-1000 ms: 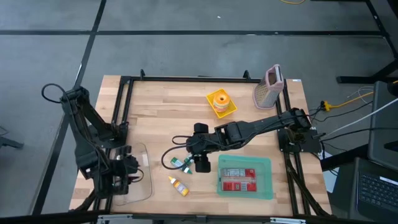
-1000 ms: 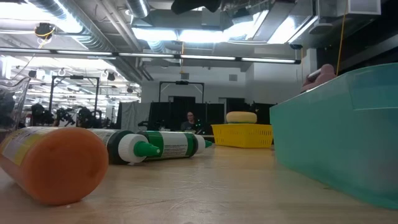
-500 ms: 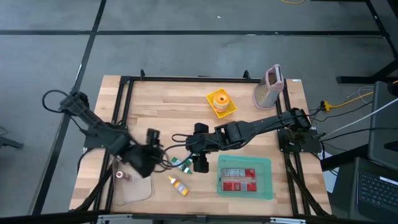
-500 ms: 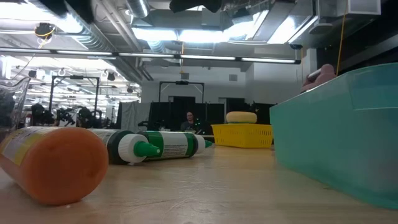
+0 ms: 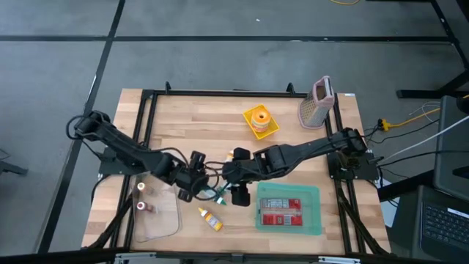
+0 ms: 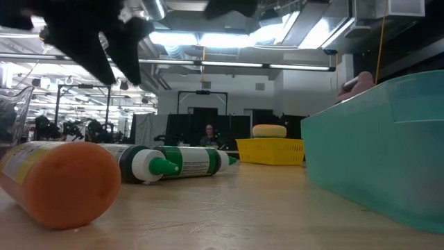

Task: Pick & Place Food Item
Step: Put the top yellow food coloring bottle into the transparent bin

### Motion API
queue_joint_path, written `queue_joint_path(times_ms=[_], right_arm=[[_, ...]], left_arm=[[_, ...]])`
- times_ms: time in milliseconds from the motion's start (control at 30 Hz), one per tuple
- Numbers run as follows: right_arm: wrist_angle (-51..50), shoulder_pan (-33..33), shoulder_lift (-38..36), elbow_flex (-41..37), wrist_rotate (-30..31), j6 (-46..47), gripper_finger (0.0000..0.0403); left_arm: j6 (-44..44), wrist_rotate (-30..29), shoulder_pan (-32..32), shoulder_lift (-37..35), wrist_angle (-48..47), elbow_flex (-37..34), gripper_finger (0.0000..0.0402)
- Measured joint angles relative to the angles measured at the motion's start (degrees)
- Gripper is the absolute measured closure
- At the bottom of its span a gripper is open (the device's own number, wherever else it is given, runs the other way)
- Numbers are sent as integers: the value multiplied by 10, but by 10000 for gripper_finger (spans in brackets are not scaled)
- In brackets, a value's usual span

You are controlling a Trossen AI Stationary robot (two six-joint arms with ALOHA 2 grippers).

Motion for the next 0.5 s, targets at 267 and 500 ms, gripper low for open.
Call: queue_joint_path(times_ms=[267,500], right_arm=[[-36,12,25,0,73,85,135],[-56,-8,65,0,176,309,135]], left_arm=[[49,6,37,-1,104,-41,194],[80,-4,97,-2,112,-43,194]])
